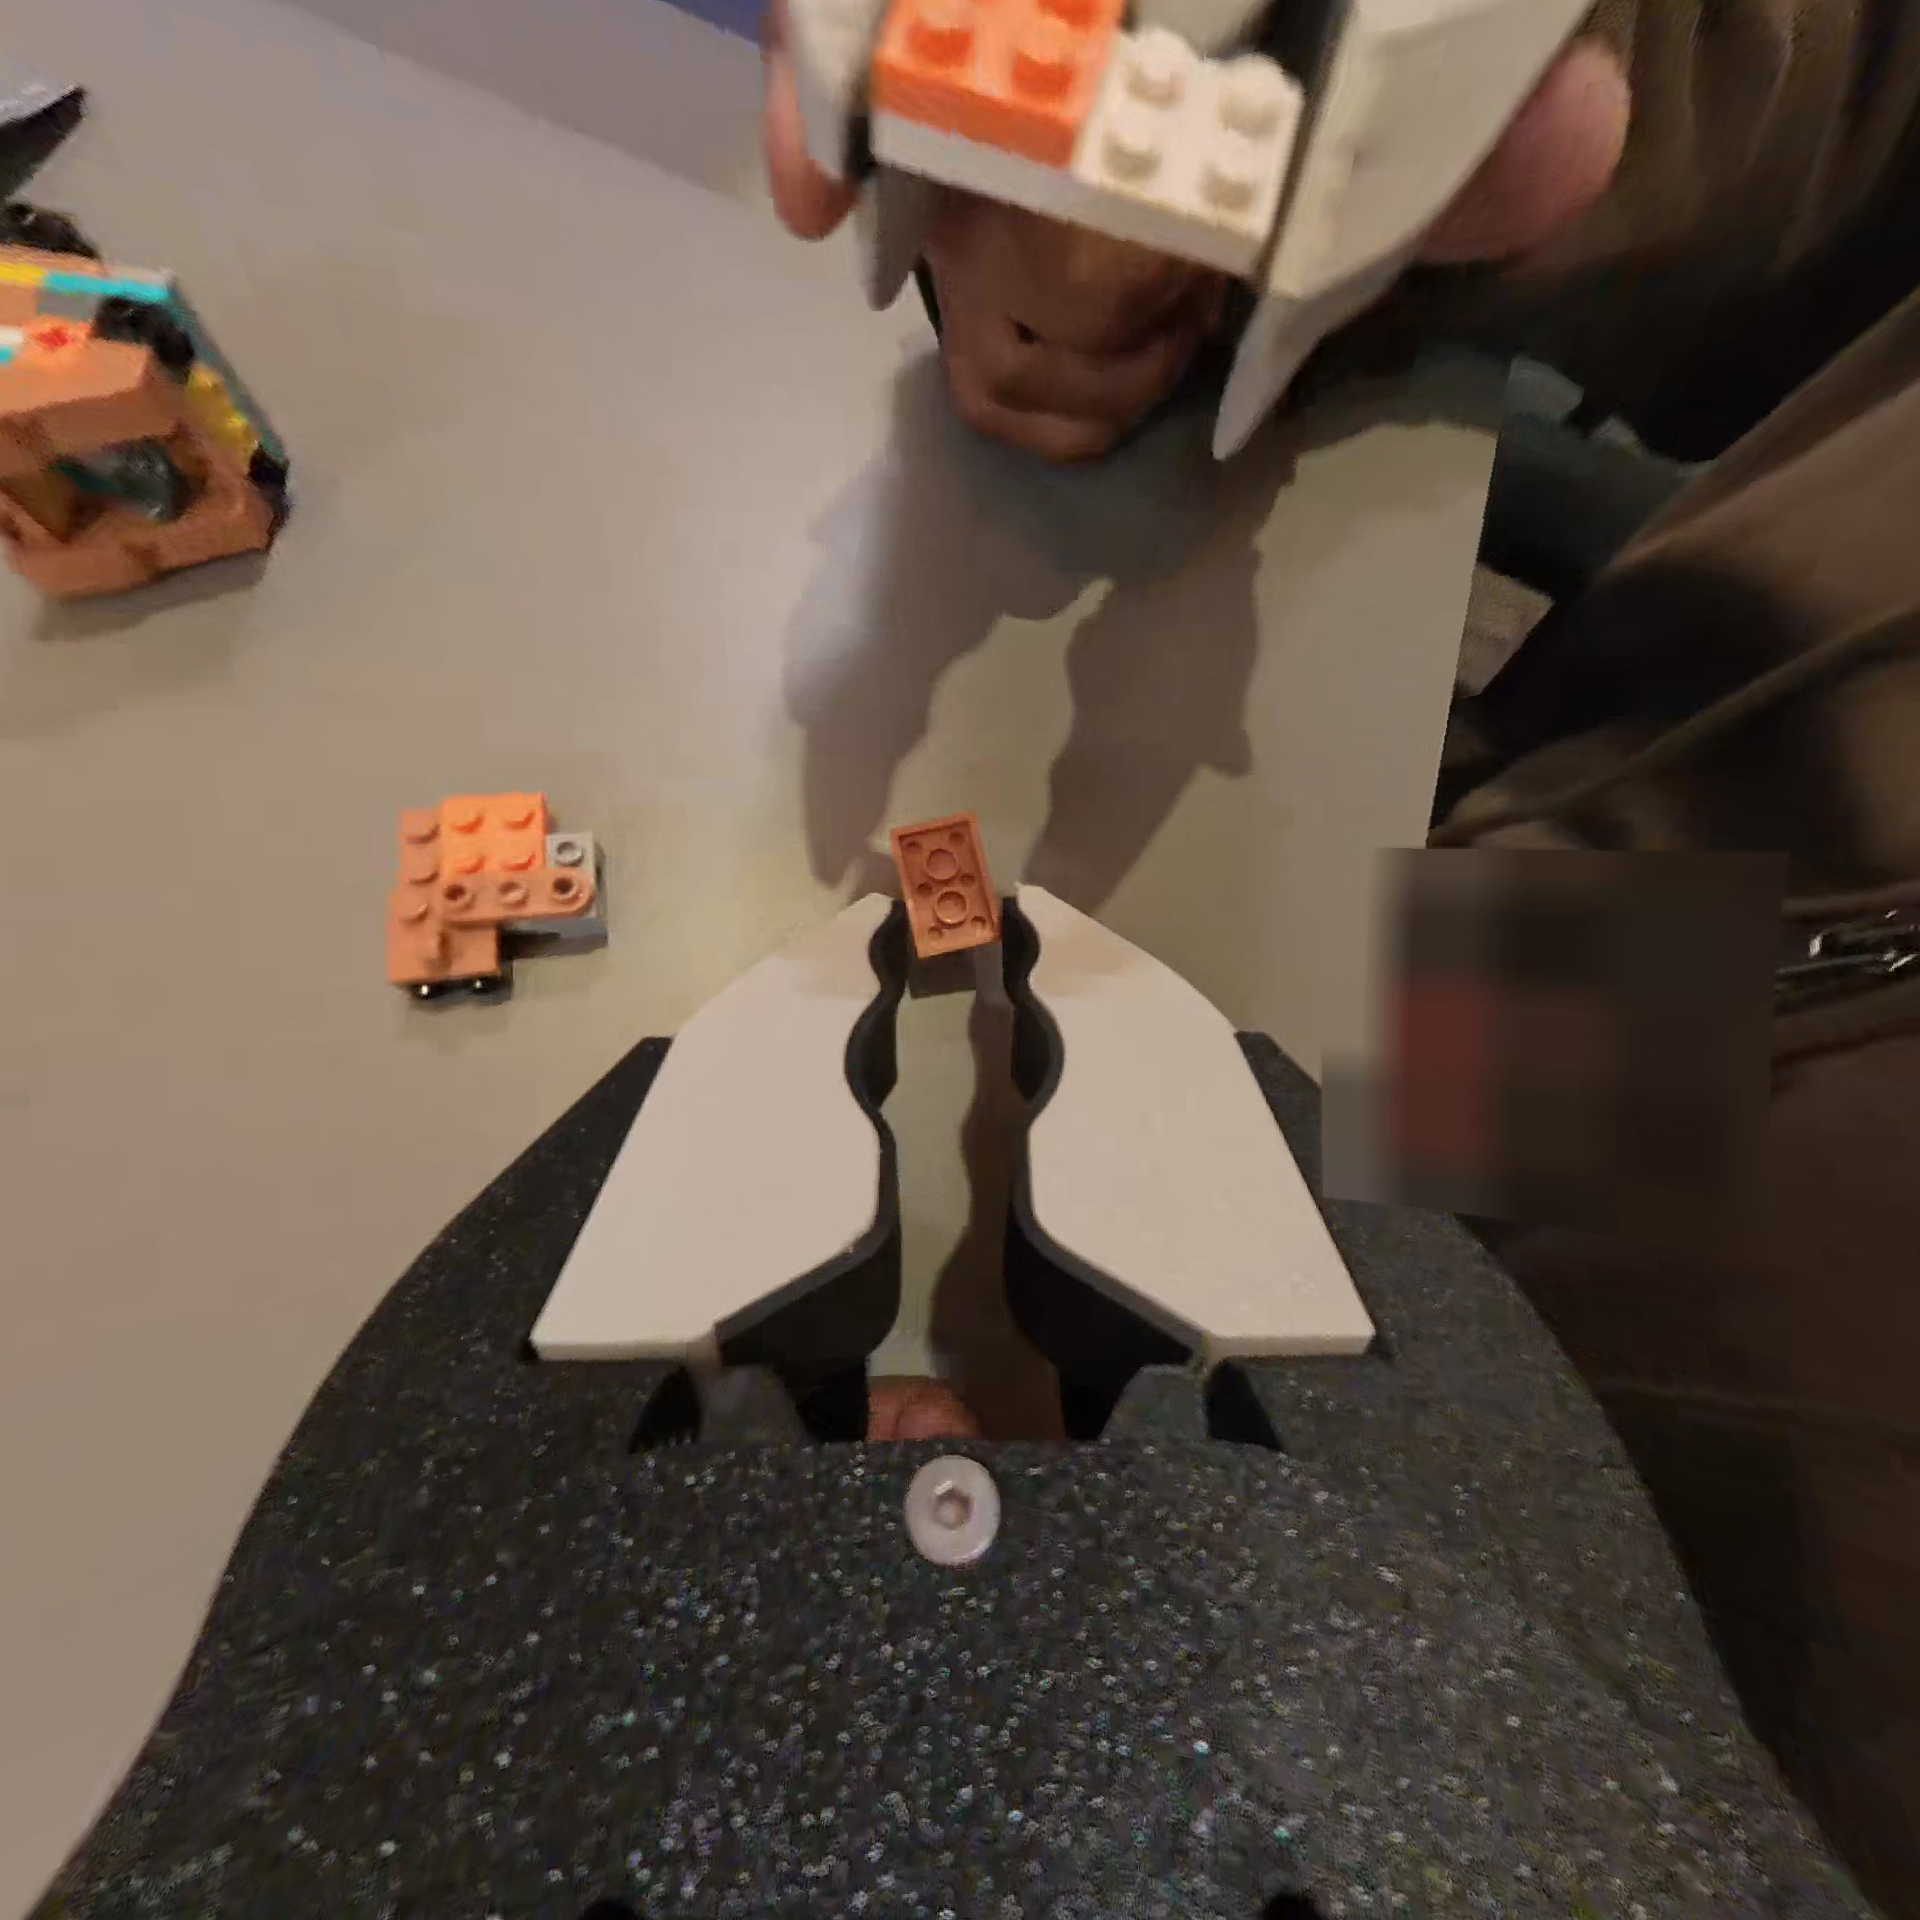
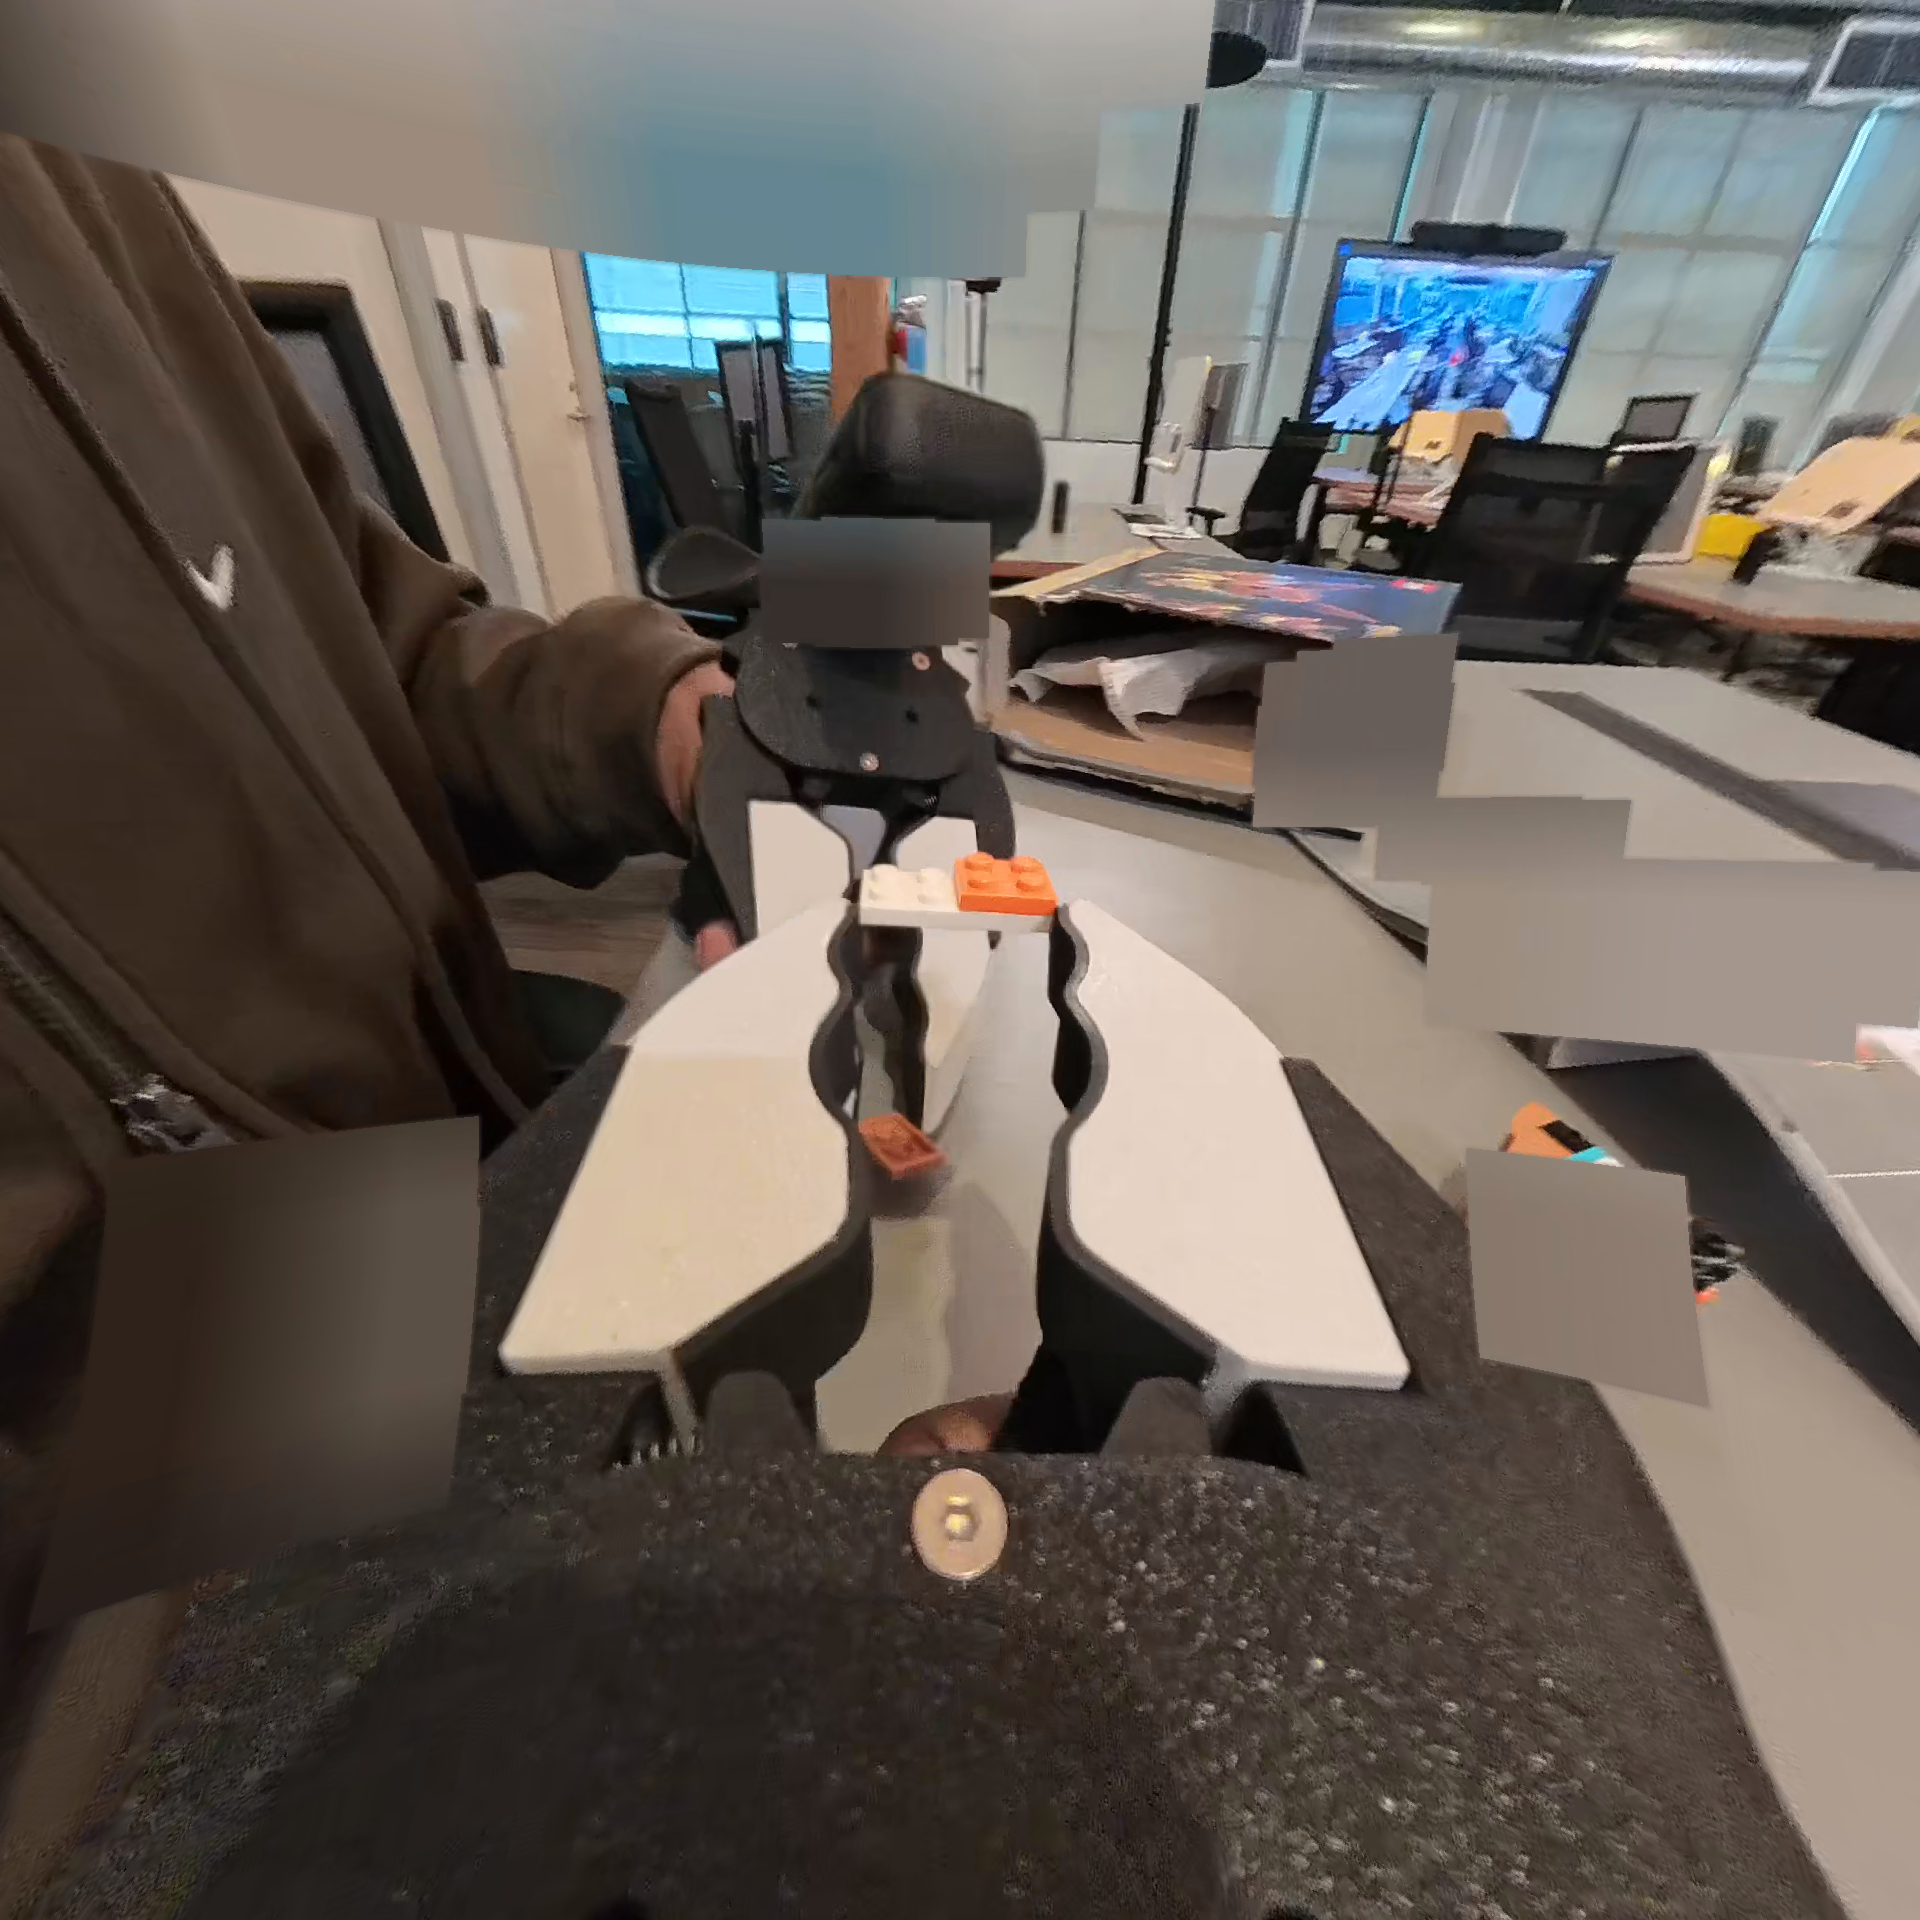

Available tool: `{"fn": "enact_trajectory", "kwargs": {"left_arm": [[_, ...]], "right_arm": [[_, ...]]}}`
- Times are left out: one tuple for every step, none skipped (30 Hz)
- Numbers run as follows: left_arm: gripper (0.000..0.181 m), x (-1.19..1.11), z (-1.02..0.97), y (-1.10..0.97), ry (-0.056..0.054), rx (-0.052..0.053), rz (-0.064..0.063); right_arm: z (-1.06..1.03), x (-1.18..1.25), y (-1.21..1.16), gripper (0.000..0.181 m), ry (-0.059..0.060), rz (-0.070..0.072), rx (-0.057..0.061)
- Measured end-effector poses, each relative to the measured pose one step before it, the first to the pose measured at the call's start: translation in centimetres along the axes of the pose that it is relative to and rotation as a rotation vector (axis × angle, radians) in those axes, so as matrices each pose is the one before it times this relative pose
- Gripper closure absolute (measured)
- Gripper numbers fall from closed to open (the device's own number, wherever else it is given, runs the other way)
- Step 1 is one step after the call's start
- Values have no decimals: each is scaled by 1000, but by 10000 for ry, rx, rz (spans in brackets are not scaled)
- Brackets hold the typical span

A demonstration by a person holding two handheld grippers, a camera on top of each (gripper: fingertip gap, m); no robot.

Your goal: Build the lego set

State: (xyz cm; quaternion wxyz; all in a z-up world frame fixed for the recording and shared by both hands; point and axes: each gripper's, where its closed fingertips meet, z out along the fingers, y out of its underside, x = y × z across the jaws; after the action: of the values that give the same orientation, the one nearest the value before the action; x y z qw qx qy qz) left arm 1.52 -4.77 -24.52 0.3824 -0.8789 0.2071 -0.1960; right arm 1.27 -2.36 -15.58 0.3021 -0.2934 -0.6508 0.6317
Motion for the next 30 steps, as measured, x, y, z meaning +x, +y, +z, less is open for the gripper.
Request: {"fn": "enact_trajectory", "kwargs": {"left_arm": [[162,-33,75,60,-175,-72,360],[158,-104,-35,19,-191,-6,363],[155,-131,-133,-54,-154,59,321],[152,-148,-207,-126,-123,107,260],[150,-113,-266,-172,-75,133,231],[146,-157,-323,-264,-118,165,266],[144,-335,-382,-456,-252,276,363],[143,-389,-440,-688,-322,418,459],[141,-403,-447,-923,-350,545,509],[141,-431,-394,-1054,-378,620,512],[141,-471,-286,-1034,-390,594,522],[141,-389,-182,-978,-332,564,555],[141,-325,-63,-860,-291,524,580],[141,-334,21,-672,-310,453,624],[141,-271,121,-408,-261,335,643],[142,-150,177,-210,-178,204,635],[142,-19,208,-113,-112,134,623],[143,75,223,-59,-39,93,587],[144,95,215,-41,-34,61,520],[145,110,186,-69,-3,61,455],[146,24,162,-125,-52,80,379],[148,-47,129,-165,-74,100,303],[149,-32,87,-260,-60,162,222],[151,31,111,-212,-3,146,148],[155,69,137,-53,17,58,145],[161,124,145,71,32,11,181],[171,111,106,105,2,8,185],[172,-192,12,60,-206,57,123],[172,2,-25,144,-16,52,-31],[173,12,-71,191,49,16,-227]], "right_arm": [[-75,-123,-84,147,-234,369,81],[-45,-98,-32,147,-229,393,34],[-34,-66,1,147,-199,341,5],[-34,-43,-32,147,-136,221,17],[-43,-62,-48,147,-103,129,30],[-25,-97,-16,147,-111,112,7],[-18,-128,0,147,-137,138,-9],[3,-166,-3,147,-164,166,5],[23,-160,-54,147,-181,215,33],[28,-131,-61,147,-186,281,44],[49,-93,-60,147,-186,317,49],[59,-71,-55,147,-177,344,47],[75,-4,-27,147,-149,374,27],[85,-9,-9,147,-156,408,18],[76,-24,-63,148,-177,422,61],[72,-30,-102,147,-174,423,86],[74,3,-35,147,-133,388,56],[78,28,-2,147,-97,295,23],[50,13,6,147,-59,163,0],[49,33,47,147,-8,69,-35],[45,57,39,147,16,32,-41],[44,34,59,147,4,31,-44],[64,62,65,147,11,42,-59],[85,92,89,147,28,54,-75],[104,69,95,147,10,52,-78],[125,10,85,147,-32,38,-73],[134,2,73,147,-35,22,-67],[115,55,75,147,7,10,-65],[65,109,17,147,54,0,-36],[34,189,55,147,117,4,-58]]}}
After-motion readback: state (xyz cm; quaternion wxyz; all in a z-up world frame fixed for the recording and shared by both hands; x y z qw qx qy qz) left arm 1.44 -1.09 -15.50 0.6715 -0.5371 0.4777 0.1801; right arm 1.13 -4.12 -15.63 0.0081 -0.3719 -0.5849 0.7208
